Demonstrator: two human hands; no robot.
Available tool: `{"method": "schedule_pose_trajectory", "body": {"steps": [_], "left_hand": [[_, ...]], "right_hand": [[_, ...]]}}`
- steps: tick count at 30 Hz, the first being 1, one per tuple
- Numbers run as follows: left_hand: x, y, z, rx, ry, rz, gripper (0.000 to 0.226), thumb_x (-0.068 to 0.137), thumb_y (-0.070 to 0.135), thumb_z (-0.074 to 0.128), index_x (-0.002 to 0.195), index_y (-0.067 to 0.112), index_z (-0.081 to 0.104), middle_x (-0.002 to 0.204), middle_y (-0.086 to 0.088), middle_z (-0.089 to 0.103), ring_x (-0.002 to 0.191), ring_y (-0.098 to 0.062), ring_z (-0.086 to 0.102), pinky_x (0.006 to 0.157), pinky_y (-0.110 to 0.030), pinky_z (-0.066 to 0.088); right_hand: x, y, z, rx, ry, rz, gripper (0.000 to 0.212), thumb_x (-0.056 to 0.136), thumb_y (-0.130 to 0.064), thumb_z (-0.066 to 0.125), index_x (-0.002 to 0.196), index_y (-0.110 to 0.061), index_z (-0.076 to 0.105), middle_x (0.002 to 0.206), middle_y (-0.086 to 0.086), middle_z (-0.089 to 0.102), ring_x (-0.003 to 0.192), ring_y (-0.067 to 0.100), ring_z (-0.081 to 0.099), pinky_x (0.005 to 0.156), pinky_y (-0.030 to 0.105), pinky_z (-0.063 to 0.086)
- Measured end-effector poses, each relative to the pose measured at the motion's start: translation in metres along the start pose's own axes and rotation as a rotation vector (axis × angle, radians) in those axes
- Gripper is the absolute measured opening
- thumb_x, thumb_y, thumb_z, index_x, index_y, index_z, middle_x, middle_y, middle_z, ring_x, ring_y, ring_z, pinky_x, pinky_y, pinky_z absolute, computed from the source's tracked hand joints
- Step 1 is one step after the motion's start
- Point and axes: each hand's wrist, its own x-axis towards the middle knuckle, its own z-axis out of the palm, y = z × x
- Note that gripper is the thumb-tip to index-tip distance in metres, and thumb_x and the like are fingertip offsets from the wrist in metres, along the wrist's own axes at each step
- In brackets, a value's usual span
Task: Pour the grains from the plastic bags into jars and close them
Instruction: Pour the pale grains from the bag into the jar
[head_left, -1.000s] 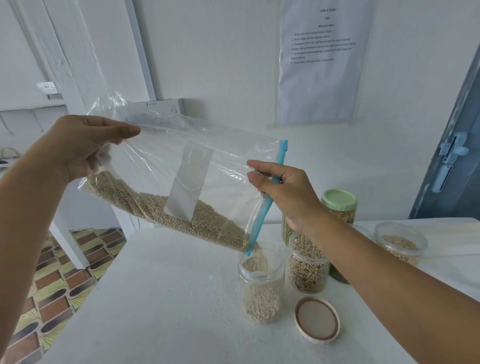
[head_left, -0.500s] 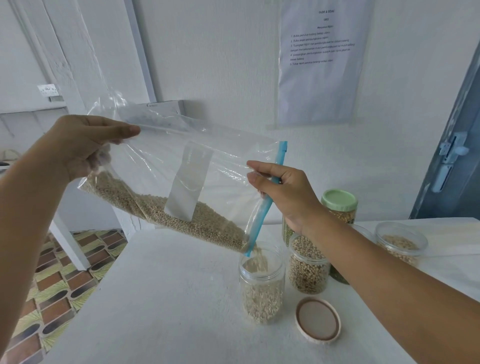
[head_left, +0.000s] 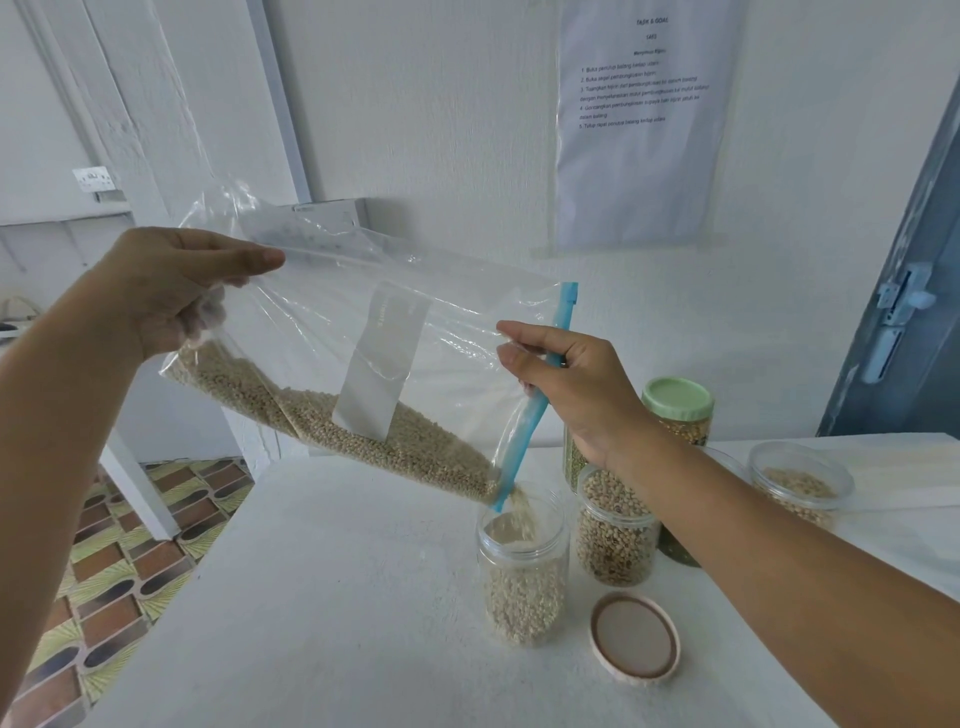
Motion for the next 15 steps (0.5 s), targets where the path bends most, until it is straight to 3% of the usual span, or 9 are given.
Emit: {"method": "schedule_pose_trajectory", "body": {"steps": [5,8,10,13,15], "left_hand": [[-0.0015,-0.0026,-0.0008,0.009,-0.008,0.007,0.056,0.043,0.044,0.100,0.088,0.016,0.082,0.113,-0.020,0.073,0.044,-0.005,0.037,0.038,-0.016,0.028],[-0.0003,-0.0068,-0.0016,0.029,-0.003,0.011,0.081,0.013,0.058,0.103,0.082,0.020,0.083,0.074,-0.001,0.067,0.049,-0.008,0.039,0.044,-0.018,0.030],[0.0010,-0.0088,-0.0023,0.027,-0.006,0.008,0.088,0.006,0.061,0.101,0.082,0.020,0.083,0.066,0.005,0.062,0.051,-0.009,0.040,0.047,-0.019,0.030],[0.0016,-0.0103,-0.0034,0.017,-0.007,0.021,0.093,0.008,0.060,0.102,0.087,0.015,0.081,0.068,0.004,0.062,0.052,-0.009,0.041,0.047,-0.016,0.032],[0.0011,-0.0094,-0.0033,0.016,-0.006,0.021,0.087,0.022,0.052,0.104,0.094,0.012,0.080,0.072,0.002,0.063,0.052,-0.009,0.042,0.046,-0.016,0.032]], "right_hand": [[-0.0025,0.0009,0.0003,0.015,-0.011,0.007,0.025,0.092,-0.013,0.077,0.115,-0.024,0.078,0.097,-0.012,0.072,0.071,-0.002,0.061,0.079,0.016,0.050],[-0.0034,0.0012,0.0006,0.018,-0.015,0.010,0.025,0.093,-0.012,0.076,0.116,-0.023,0.077,0.100,-0.008,0.072,0.071,-0.003,0.062,0.078,0.016,0.050],[-0.0030,0.0015,0.0015,0.012,-0.016,0.012,0.025,0.093,-0.013,0.076,0.116,-0.023,0.077,0.100,-0.007,0.071,0.070,-0.002,0.061,0.079,0.017,0.050],[-0.0032,0.0018,0.0023,0.017,-0.025,0.015,0.026,0.093,-0.012,0.076,0.117,-0.022,0.077,0.102,-0.007,0.072,0.072,-0.003,0.062,0.079,0.016,0.050],[-0.0030,0.0017,0.0024,0.017,-0.024,0.015,0.026,0.093,-0.012,0.076,0.117,-0.021,0.077,0.101,-0.008,0.072,0.072,-0.004,0.062,0.079,0.017,0.050]]}}
